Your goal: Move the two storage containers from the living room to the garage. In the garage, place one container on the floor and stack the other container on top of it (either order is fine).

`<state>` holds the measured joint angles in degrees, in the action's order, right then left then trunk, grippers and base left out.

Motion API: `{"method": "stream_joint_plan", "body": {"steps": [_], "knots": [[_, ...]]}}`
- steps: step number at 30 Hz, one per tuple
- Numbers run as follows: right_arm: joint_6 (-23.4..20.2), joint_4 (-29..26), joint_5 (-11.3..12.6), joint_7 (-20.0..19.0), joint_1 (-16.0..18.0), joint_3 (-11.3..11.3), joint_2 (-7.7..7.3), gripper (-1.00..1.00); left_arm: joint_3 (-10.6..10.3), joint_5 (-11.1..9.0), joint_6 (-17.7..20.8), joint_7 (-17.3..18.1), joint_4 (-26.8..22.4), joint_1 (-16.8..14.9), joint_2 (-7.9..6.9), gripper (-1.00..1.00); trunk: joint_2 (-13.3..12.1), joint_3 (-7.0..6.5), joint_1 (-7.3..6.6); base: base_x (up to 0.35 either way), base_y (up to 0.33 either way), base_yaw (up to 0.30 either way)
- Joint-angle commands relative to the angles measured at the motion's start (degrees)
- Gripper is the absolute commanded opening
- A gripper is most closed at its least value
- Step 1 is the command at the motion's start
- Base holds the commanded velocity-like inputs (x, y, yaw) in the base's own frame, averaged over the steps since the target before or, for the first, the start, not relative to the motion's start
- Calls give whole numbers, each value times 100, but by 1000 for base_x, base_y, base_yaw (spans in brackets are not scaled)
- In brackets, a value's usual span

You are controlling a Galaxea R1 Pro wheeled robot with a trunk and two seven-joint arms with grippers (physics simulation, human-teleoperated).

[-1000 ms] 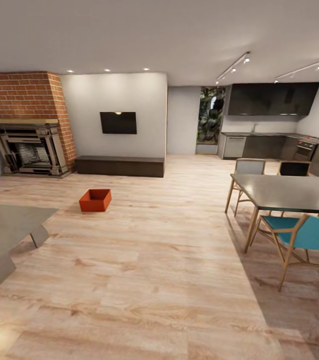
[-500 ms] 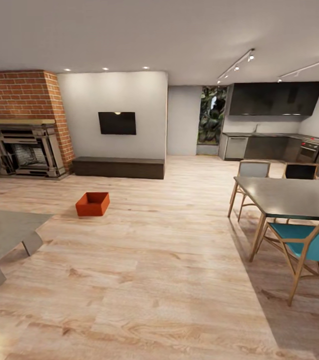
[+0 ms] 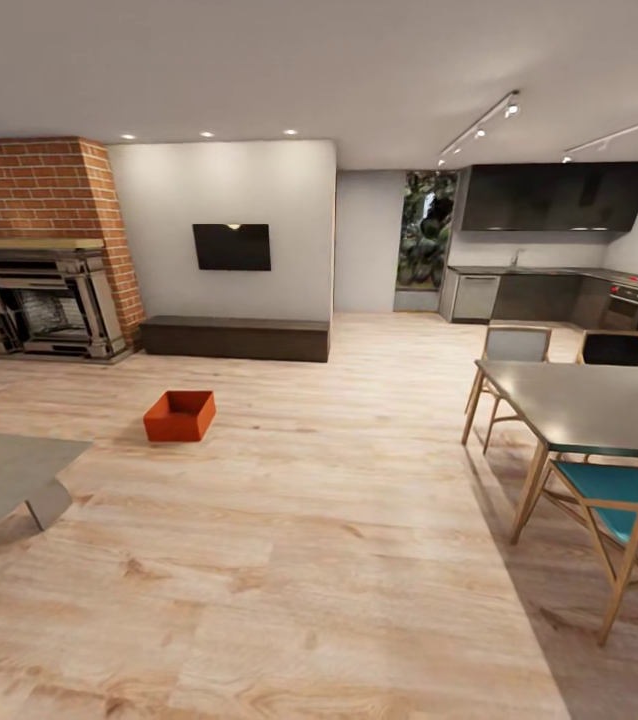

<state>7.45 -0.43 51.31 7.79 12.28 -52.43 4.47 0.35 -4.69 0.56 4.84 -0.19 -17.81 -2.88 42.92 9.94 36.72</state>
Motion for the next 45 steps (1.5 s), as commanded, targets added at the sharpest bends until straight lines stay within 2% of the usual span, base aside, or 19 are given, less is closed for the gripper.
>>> {"method": "stream_joint_plan", "body": {"steps": [1,45], "knots": [[8,-1,50,21,3,-48,2,100,0,-49,6,26,-2,-3,-2,100,6,8,4,322,0,0],[2,-1,46,20,2,-48,2,100,0,-49,2,26,-7,-3,-2,100,6,8,4,322,0,0]]}}
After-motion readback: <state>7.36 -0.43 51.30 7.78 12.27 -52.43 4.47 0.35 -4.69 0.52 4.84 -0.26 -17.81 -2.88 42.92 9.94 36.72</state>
